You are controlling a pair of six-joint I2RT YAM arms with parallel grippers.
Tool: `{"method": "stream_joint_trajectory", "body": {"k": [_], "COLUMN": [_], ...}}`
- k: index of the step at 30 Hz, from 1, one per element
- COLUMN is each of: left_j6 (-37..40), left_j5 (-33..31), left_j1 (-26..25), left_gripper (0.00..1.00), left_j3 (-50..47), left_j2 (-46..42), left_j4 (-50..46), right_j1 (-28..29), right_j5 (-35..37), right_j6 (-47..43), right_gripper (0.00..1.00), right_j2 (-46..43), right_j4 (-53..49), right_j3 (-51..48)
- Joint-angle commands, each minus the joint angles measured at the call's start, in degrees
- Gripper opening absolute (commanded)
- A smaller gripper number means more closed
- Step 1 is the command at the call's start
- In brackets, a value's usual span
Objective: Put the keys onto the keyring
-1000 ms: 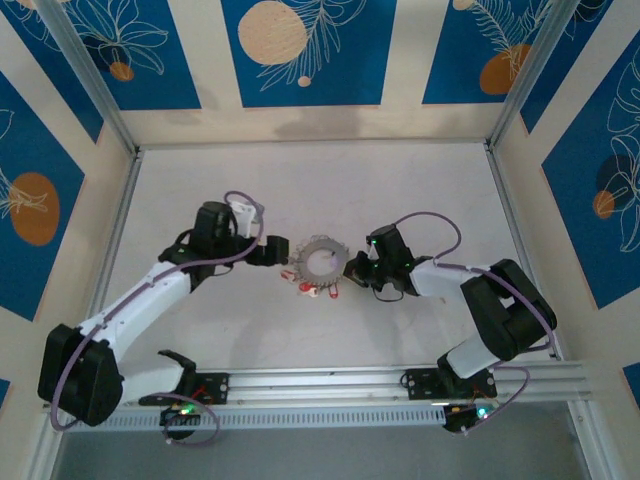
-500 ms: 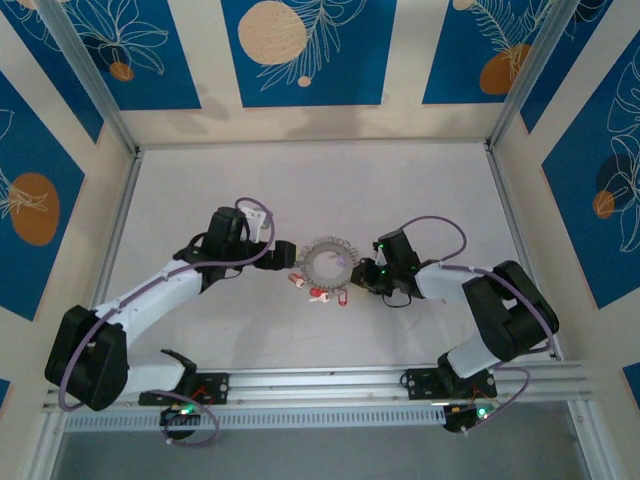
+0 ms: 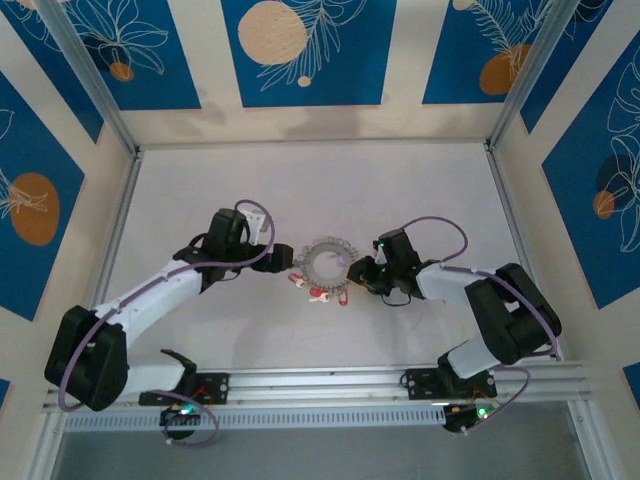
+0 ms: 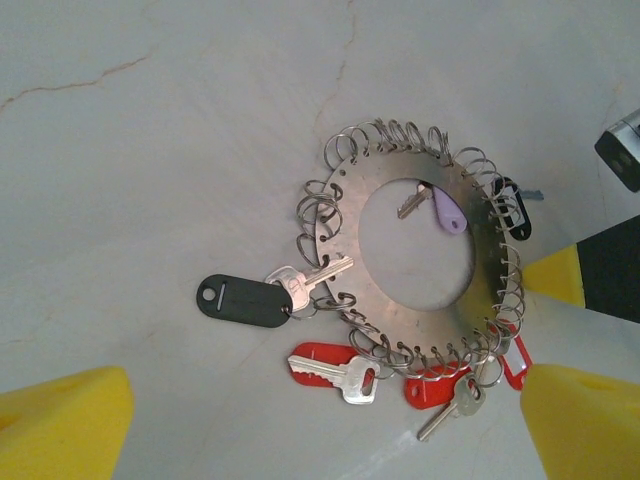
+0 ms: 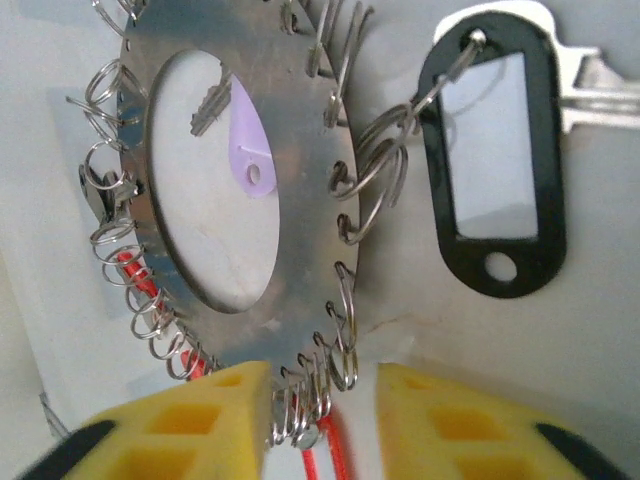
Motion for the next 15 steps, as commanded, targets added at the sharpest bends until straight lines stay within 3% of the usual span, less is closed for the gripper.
{"method": "stream_joint_trajectory", "body": {"k": [1, 15], "left_j6": [1.2, 0.5], "left_j5": [-0.9, -1.1], "left_j1": [-0.2, -0.2], "left_gripper": [0.99, 0.99], "left_j3": [0.3, -0.2], "left_j2": [-2.2, -2.4], "left_j4": [-1.3, -0.8], "right_j1": [0.2, -0.1], "right_j5": [0.1, -1.7], "right_j6": [0.6, 2.1], "right_gripper": [0.39, 0.17], "right_j2": [0.3, 3.4], "right_j4": [-0.6, 3.9], "right_j3": [0.1, -1.3]}}
